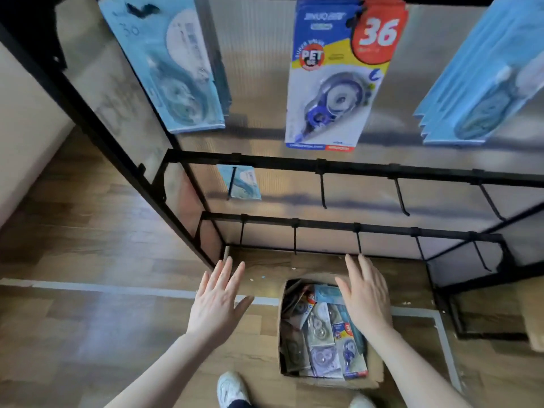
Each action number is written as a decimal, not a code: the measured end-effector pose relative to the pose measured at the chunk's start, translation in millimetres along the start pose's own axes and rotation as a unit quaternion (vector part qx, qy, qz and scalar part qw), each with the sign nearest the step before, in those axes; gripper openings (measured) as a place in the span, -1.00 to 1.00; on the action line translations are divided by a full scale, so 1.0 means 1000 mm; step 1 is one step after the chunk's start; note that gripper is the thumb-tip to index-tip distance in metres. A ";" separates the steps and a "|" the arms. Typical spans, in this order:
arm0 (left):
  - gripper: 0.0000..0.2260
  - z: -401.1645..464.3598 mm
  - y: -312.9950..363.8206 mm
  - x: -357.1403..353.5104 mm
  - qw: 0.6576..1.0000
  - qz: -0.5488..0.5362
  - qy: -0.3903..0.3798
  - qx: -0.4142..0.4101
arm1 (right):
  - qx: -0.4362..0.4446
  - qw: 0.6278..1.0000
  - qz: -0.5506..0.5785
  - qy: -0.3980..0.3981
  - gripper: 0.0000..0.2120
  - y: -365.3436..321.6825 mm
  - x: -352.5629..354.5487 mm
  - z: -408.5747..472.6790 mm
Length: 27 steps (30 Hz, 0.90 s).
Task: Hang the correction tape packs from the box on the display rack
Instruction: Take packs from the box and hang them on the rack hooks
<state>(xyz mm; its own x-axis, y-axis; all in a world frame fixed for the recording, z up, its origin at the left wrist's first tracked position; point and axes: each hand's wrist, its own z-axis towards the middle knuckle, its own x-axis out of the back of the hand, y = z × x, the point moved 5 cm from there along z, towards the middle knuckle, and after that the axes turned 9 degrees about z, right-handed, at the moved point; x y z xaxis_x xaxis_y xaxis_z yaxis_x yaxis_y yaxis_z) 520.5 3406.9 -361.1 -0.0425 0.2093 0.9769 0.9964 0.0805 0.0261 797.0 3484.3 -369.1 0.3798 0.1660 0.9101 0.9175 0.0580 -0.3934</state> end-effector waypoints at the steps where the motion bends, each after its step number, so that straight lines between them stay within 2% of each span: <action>1: -0.26 -0.001 0.014 -0.006 1.000 -0.005 -0.002 0.000 | -0.006 1.000 -0.001 -0.013 -0.48 0.016 -0.002 -0.005; 10: -0.13 -0.008 0.136 -0.096 0.993 -0.001 -0.110 0.044 | -0.021 0.995 -0.008 -0.095 -0.42 0.166 -0.031 -0.032; 13: -0.25 -0.008 0.163 -0.131 0.987 -0.005 -0.145 0.063 | -0.013 0.994 -0.016 -0.109 -0.43 0.203 -0.049 -0.033; 16: -0.37 -0.009 0.182 -0.161 0.983 -0.019 -0.170 0.073 | -0.013 0.991 -0.033 -0.126 -0.44 0.230 -0.068 -0.036; 23: -0.36 0.004 0.201 -0.247 0.970 -0.035 -0.229 0.077 | 0.005 0.993 -0.029 -0.111 -0.48 0.272 -0.122 -0.041; 27: -0.37 0.023 0.206 -0.309 0.961 -0.047 -0.260 0.077 | 0.006 0.993 -0.011 -0.115 -0.41 0.290 -0.167 -0.038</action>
<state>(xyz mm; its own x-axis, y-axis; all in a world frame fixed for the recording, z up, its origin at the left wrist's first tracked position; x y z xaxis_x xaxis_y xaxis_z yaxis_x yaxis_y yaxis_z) 736.7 3381.7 -662.4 -0.2035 0.6501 0.7321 0.9652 0.2586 0.0387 1004.0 3436.0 -630.4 0.3210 0.3858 0.8649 0.9232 0.0760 -0.3766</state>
